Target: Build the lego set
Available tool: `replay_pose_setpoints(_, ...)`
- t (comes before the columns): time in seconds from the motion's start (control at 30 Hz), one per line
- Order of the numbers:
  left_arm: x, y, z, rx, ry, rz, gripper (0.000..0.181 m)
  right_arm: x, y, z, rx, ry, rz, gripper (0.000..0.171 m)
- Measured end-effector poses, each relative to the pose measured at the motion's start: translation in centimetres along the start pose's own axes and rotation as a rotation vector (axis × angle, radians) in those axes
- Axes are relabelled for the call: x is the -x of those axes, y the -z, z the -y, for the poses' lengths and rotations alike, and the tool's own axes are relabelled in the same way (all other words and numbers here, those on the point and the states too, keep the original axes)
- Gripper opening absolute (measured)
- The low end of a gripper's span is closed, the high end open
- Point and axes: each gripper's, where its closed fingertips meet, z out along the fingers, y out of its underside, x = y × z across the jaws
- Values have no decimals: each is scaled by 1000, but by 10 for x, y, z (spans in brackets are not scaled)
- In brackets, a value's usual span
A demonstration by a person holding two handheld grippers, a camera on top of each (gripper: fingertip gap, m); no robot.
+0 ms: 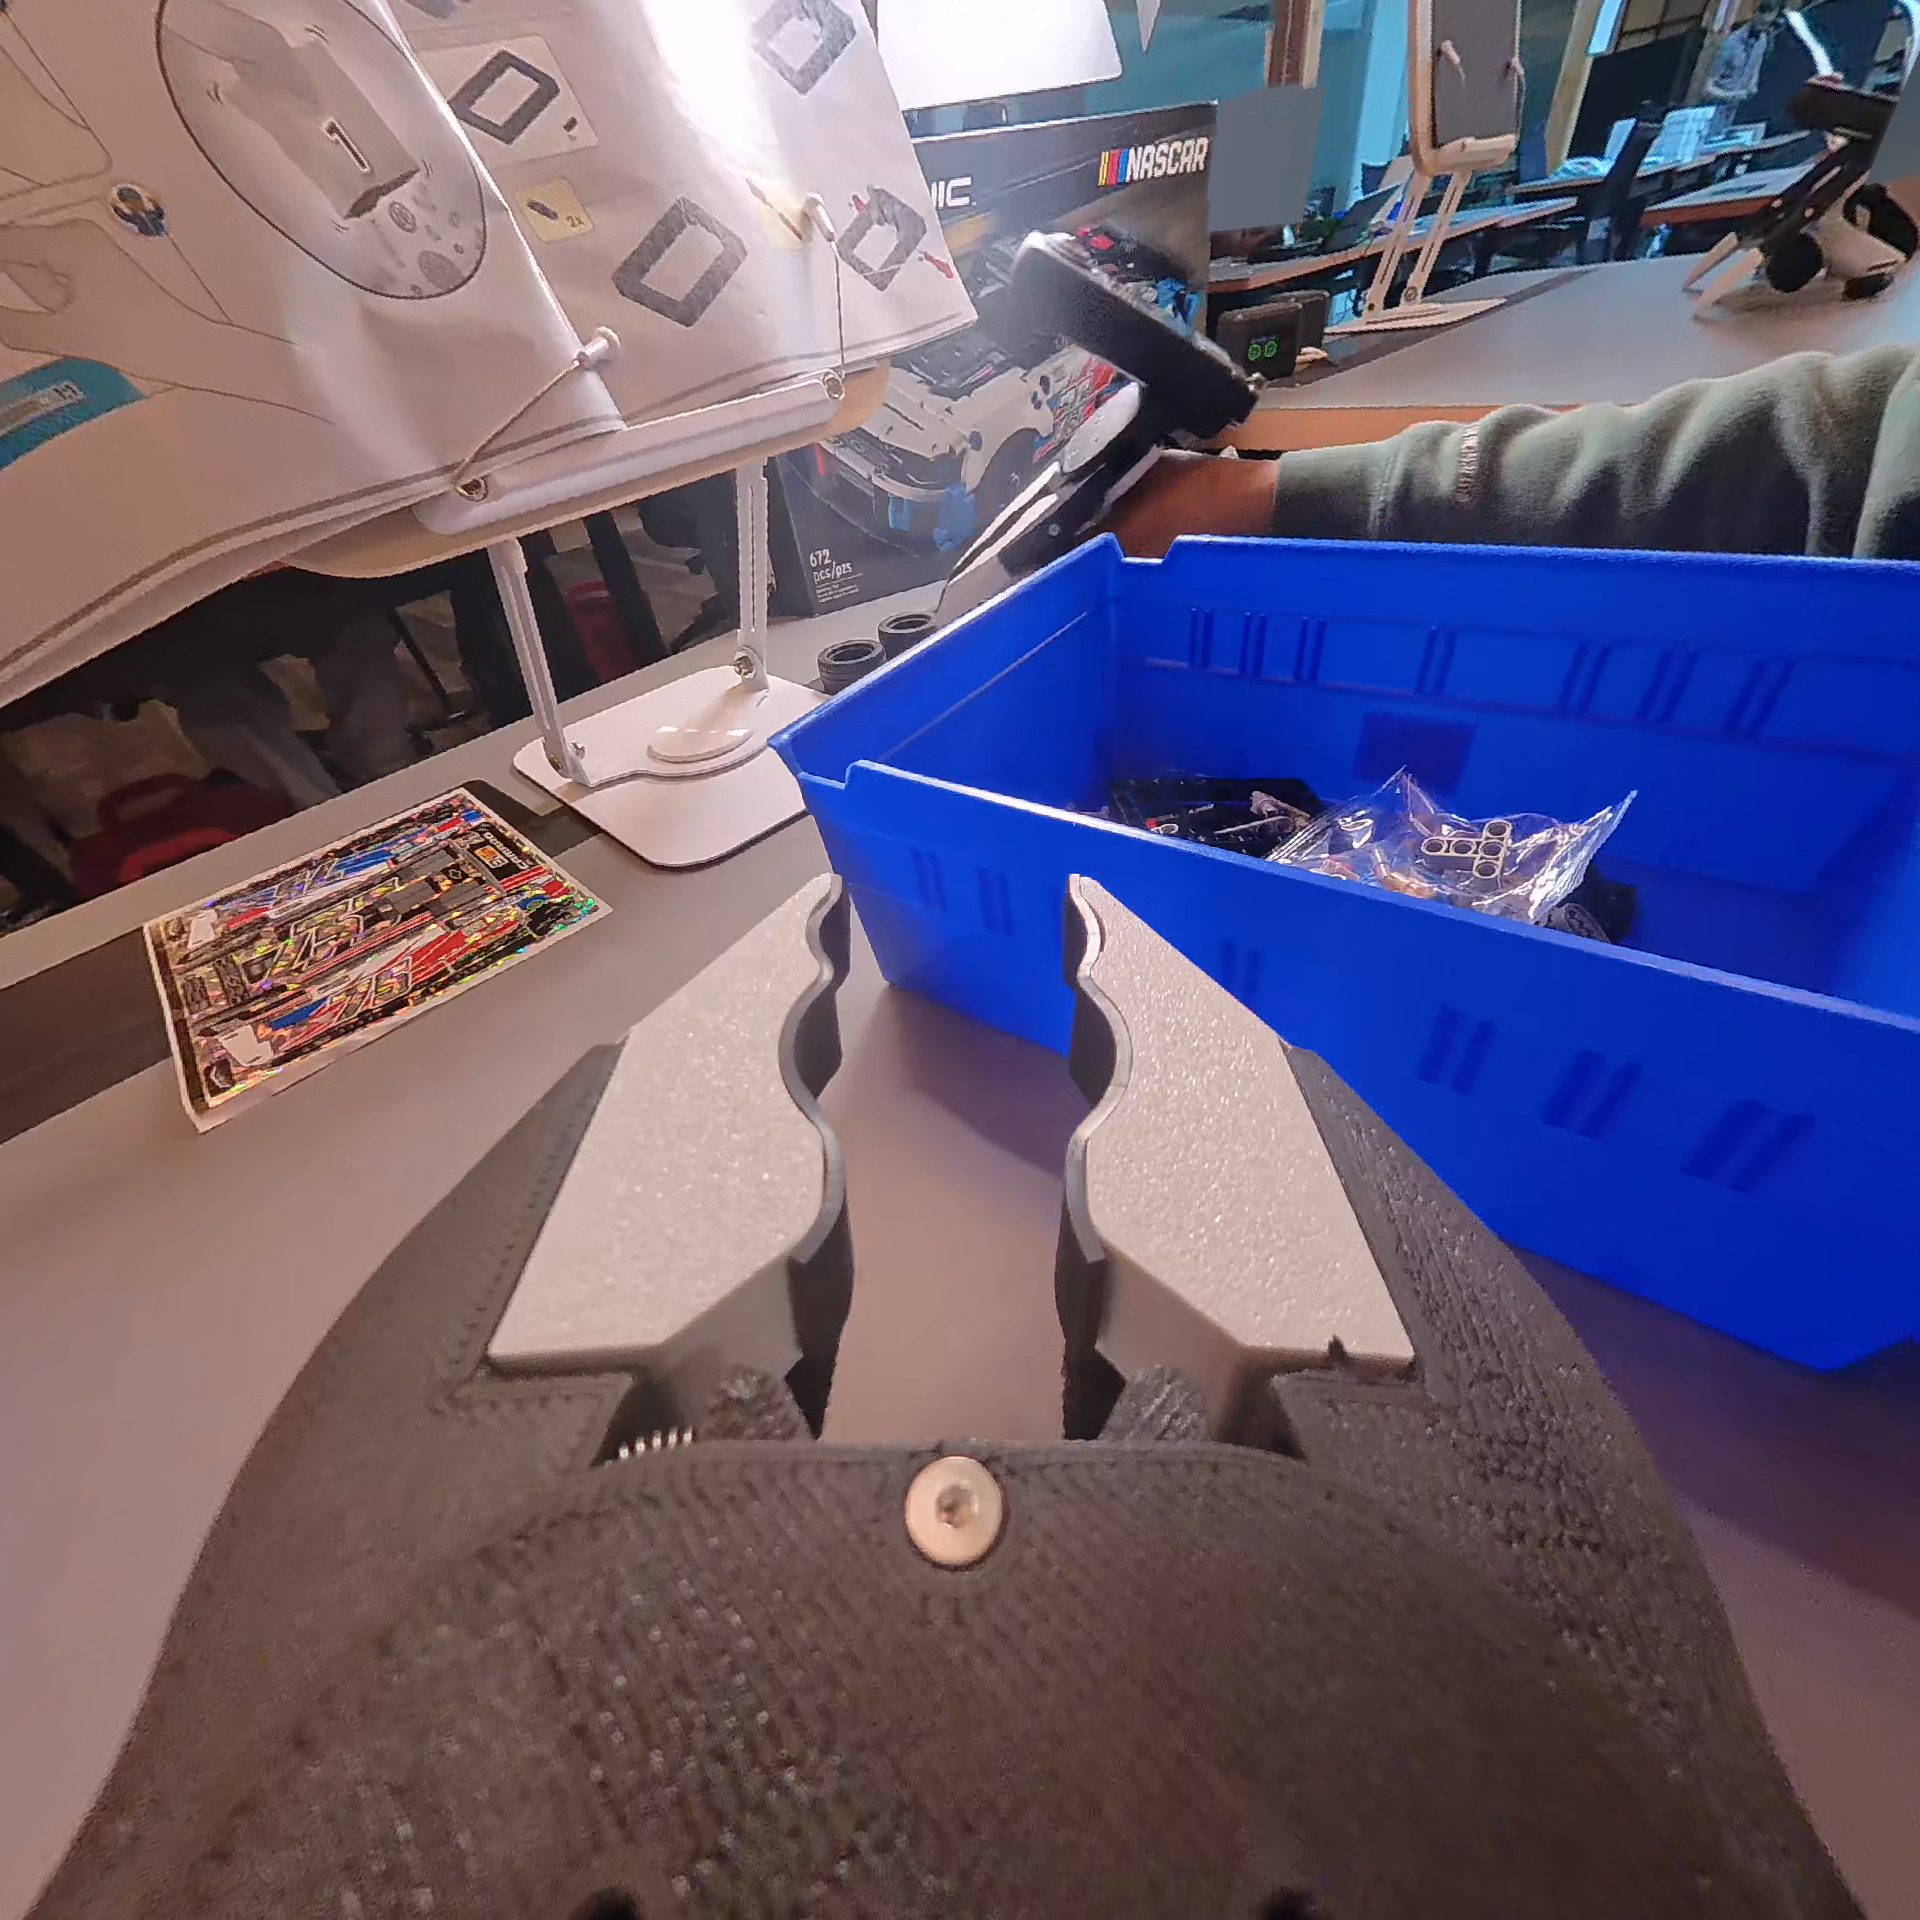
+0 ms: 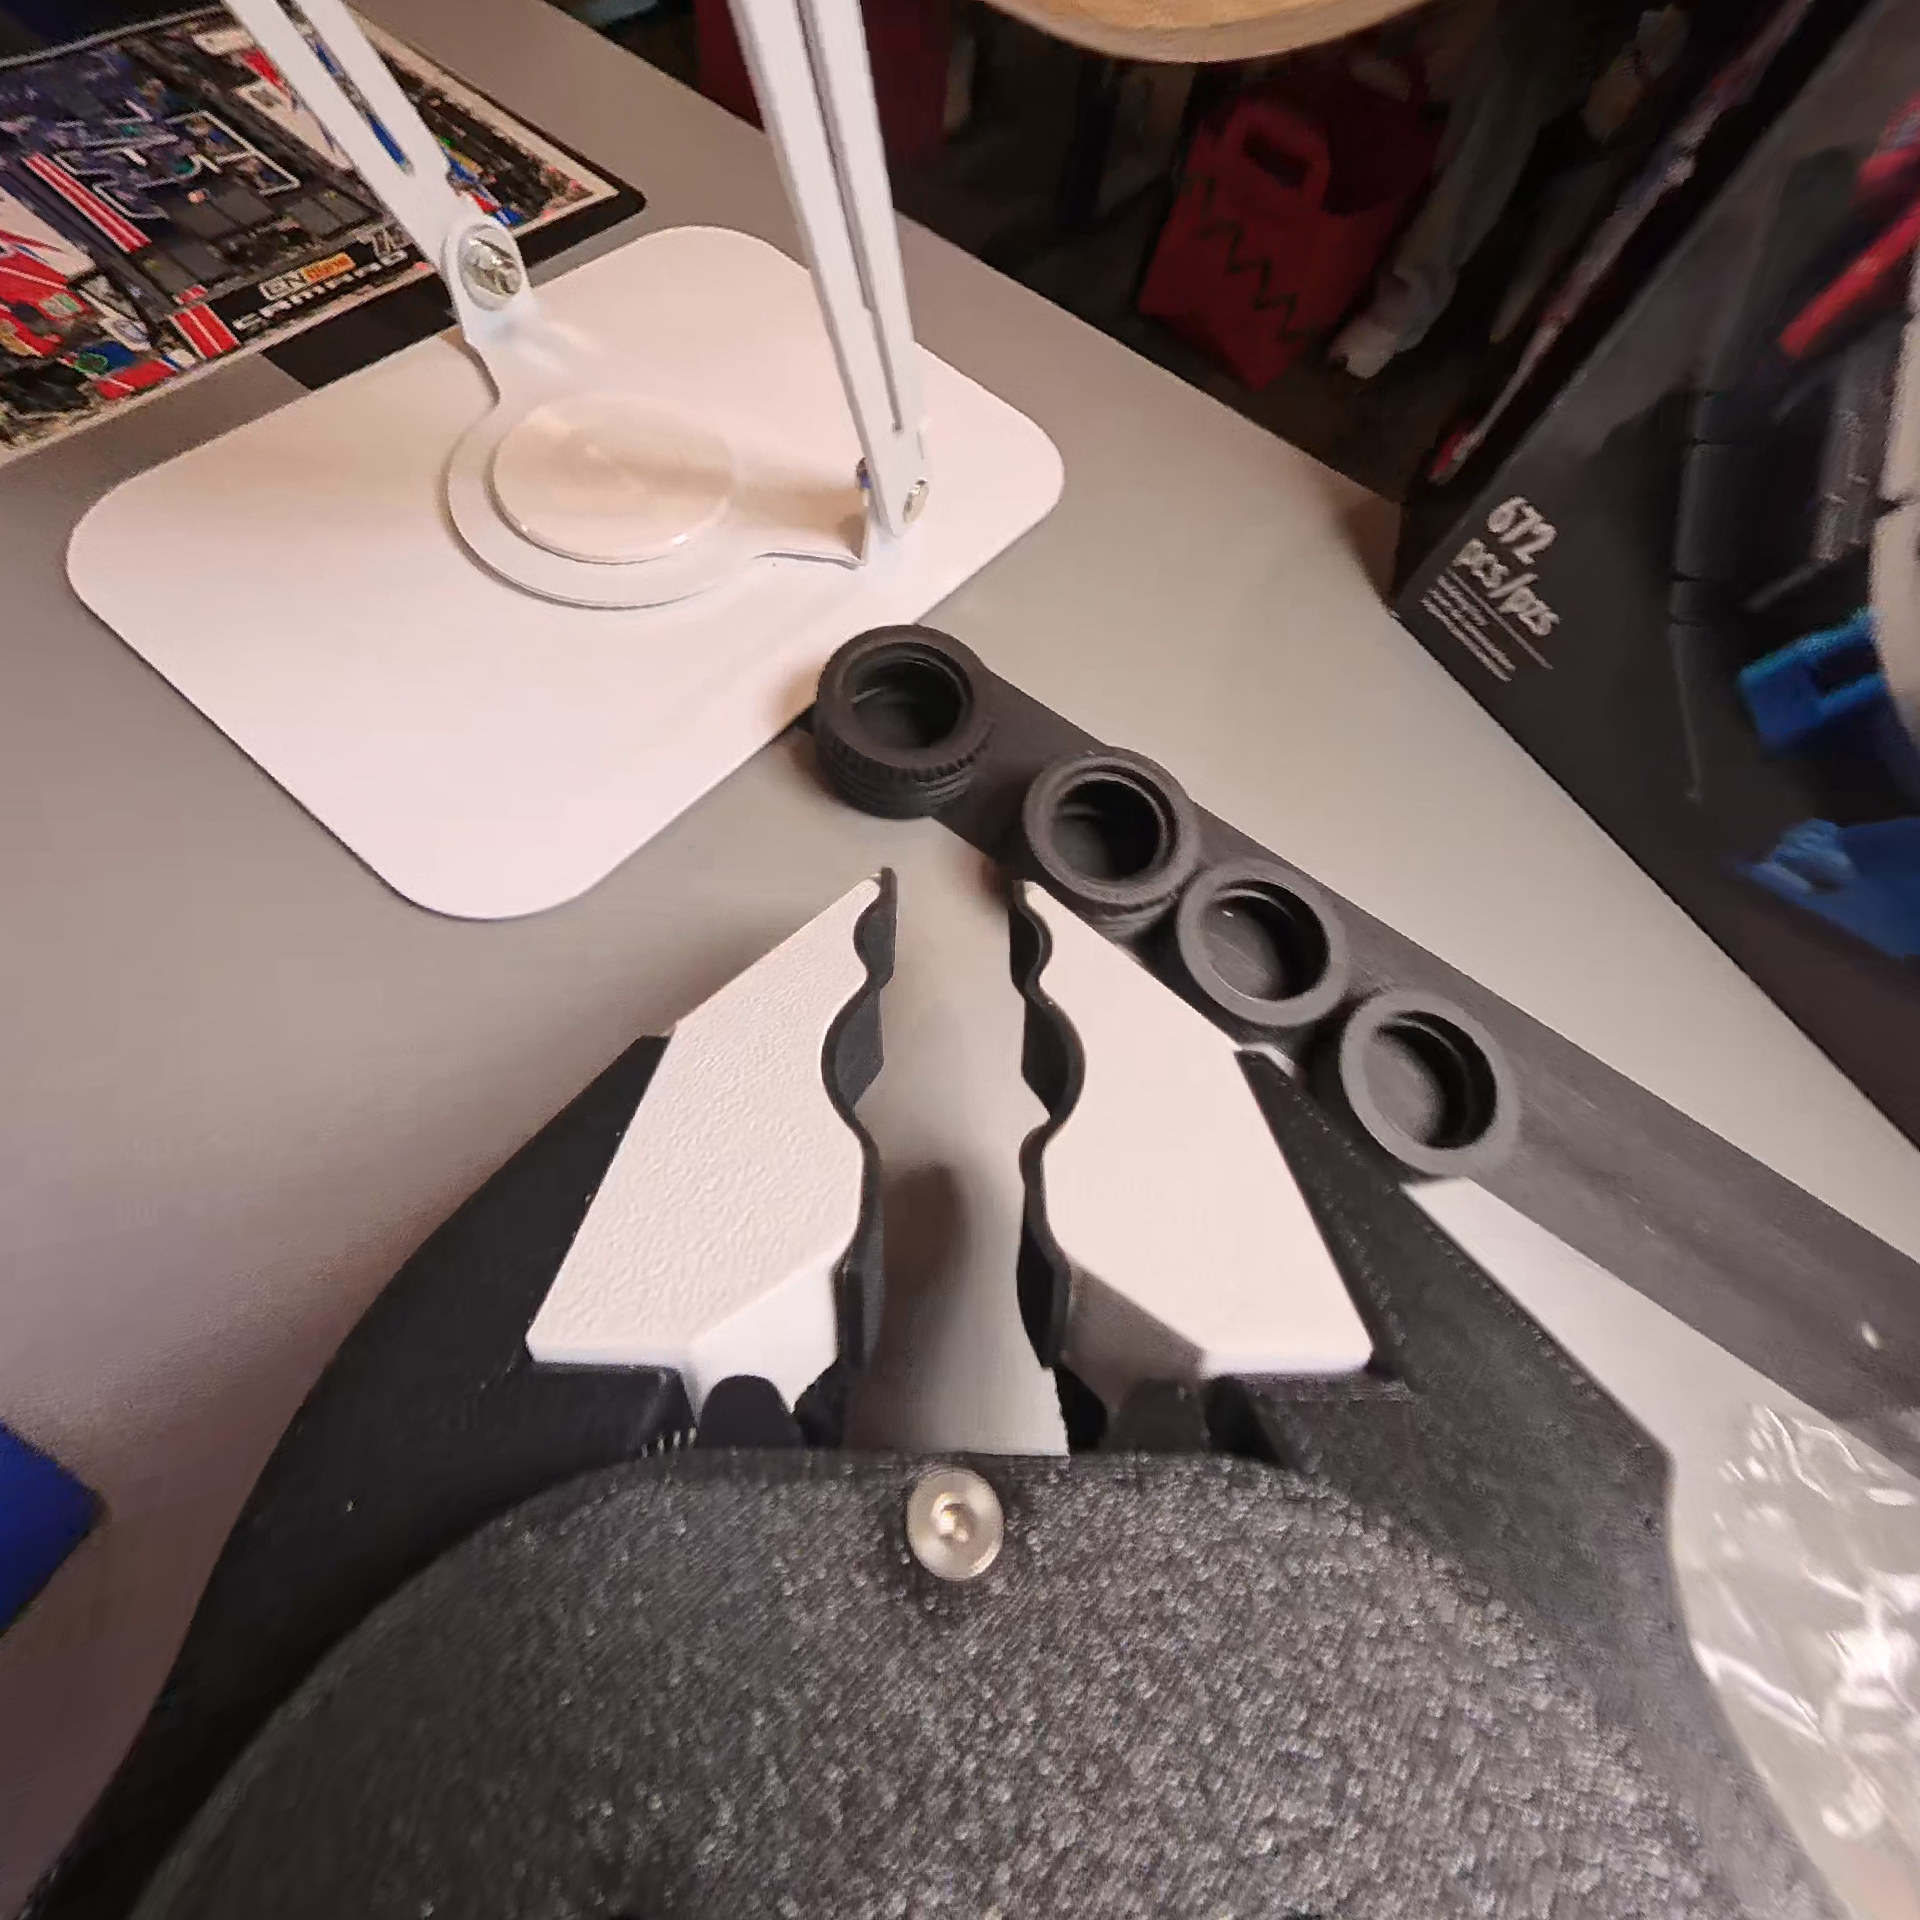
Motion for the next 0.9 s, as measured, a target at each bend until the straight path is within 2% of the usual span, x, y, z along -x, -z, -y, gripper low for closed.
replay_pose_setpoints(0.07,-1,0,1,-5,8,-8,39,-14,11,-5,8,-21,-36,20)
replay_pose_setpoints(0.17,-6,-3,0,1,6,-27,39,-32,7,-15,56,-31,-92,22)
replay_pose_setpoints(0.33,-7,-5,-6,25,-20,-21,39,-30,-23,-16,95,-81,-64,24)
replay_pose_setpoints(0.5,-1,0,0,-4,9,-6,39,-22,-18,-9,57,-103,-12,23)
replay_pose_setpoints(0.6,-1,1,3,-12,1,-6,39,-20,17,-3,-25,-114,-6,26)
replay_pose_setpoints(0.73,-3,2,8,-25,-8,-1,39,9,103,26,-260,-154,60,35)
replay_pose_setpoints(0.83,-7,2,10,-27,-4,-16,39,66,162,28,-295,-214,230,63)
replay_pose_setpoints(0.87,-9,2,10,-28,-10,-19,39,83,179,24,-298,-202,258,60)
replay_pose_setpoints(0.9,-11,2,11,-29,-18,-23,39,96,197,22,-331,-151,257,20)
